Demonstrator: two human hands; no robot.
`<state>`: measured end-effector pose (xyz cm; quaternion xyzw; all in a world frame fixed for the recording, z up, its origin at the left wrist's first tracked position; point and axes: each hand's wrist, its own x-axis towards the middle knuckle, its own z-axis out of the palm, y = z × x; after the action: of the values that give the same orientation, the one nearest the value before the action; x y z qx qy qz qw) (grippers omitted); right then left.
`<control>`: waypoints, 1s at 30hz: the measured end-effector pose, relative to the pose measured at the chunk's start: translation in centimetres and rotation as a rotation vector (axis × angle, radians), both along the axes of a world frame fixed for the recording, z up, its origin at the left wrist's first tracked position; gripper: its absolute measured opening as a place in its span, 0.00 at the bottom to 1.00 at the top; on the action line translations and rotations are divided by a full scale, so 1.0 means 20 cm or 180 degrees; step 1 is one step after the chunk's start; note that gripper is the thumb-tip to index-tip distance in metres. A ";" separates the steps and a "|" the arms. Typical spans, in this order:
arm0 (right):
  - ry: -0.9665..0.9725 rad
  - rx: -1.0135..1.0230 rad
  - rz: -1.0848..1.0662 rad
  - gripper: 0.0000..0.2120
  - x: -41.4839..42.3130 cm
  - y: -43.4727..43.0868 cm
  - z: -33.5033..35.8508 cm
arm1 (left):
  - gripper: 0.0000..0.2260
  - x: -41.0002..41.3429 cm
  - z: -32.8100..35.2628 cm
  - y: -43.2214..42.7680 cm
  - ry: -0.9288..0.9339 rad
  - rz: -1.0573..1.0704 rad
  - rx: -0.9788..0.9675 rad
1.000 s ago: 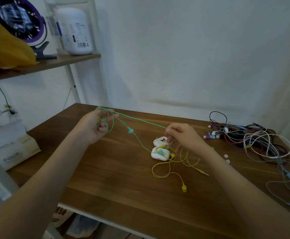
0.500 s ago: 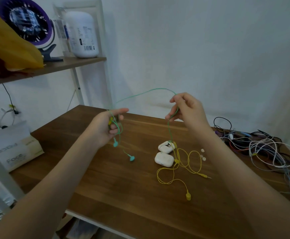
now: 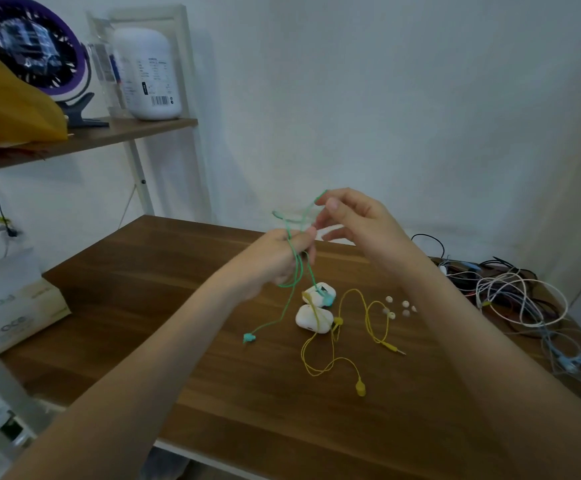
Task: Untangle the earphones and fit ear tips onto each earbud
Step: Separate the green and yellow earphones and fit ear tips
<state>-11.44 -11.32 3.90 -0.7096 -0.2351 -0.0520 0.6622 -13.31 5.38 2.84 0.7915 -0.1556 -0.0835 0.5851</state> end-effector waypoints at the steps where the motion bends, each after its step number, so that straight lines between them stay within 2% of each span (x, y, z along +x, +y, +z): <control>1: 0.0076 -0.0304 -0.0135 0.06 0.01 -0.03 -0.03 | 0.21 0.01 0.00 0.01 0.0073 0.0130 -0.0128; 3: 0.0320 -0.1256 -0.0242 0.08 0.03 -0.10 -0.09 | 0.22 0.03 0.00 0.03 0.0210 0.0332 -0.0348; 5: 0.0602 -0.2292 -0.0024 0.14 0.05 -0.14 -0.16 | 0.21 0.04 -0.01 0.05 0.0419 0.0419 -0.0589; 7: 0.0781 -0.2556 0.0341 0.21 0.04 -0.13 -0.21 | 0.20 0.04 -0.02 0.06 0.0682 0.0457 -0.0845; 10: 0.0796 -0.2101 0.0684 0.23 0.00 -0.03 -0.24 | 0.20 0.03 -0.02 0.06 0.0900 0.0433 -0.1159; 14: 0.0703 -0.1701 0.0834 0.16 -0.02 0.10 -0.27 | 0.20 0.02 0.01 0.05 0.0979 0.0336 -0.1452; 17: 0.0701 -0.0961 0.0935 0.11 -0.04 0.12 -0.26 | 0.19 0.01 0.04 0.04 0.0997 0.0241 -0.1611; 21: 0.0815 -0.0603 0.1185 0.05 -0.08 0.04 -0.23 | 0.17 0.01 0.06 0.01 0.0929 0.0158 -0.1537; 22: 0.0855 -0.0494 0.1289 0.08 -0.09 0.01 -0.23 | 0.17 0.00 0.07 -0.01 0.0942 0.0129 -0.1462; 26: 0.1278 0.0142 0.1599 0.34 -0.11 -0.16 -0.23 | 0.18 -0.03 0.09 -0.11 0.1059 -0.0259 -0.1142; 28: 0.1519 0.0367 0.1174 0.33 -0.13 -0.23 -0.22 | 0.19 -0.06 0.11 -0.18 0.1093 -0.0549 -0.0951; 30: 0.1644 0.0288 0.0358 0.28 -0.12 -0.27 -0.22 | 0.20 -0.09 0.12 -0.25 0.1080 -0.0839 -0.0732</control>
<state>-13.91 -16.71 -0.42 -0.6548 -0.0948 0.1572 0.7332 -15.08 0.32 5.26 0.6672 -0.1656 -0.2726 0.6731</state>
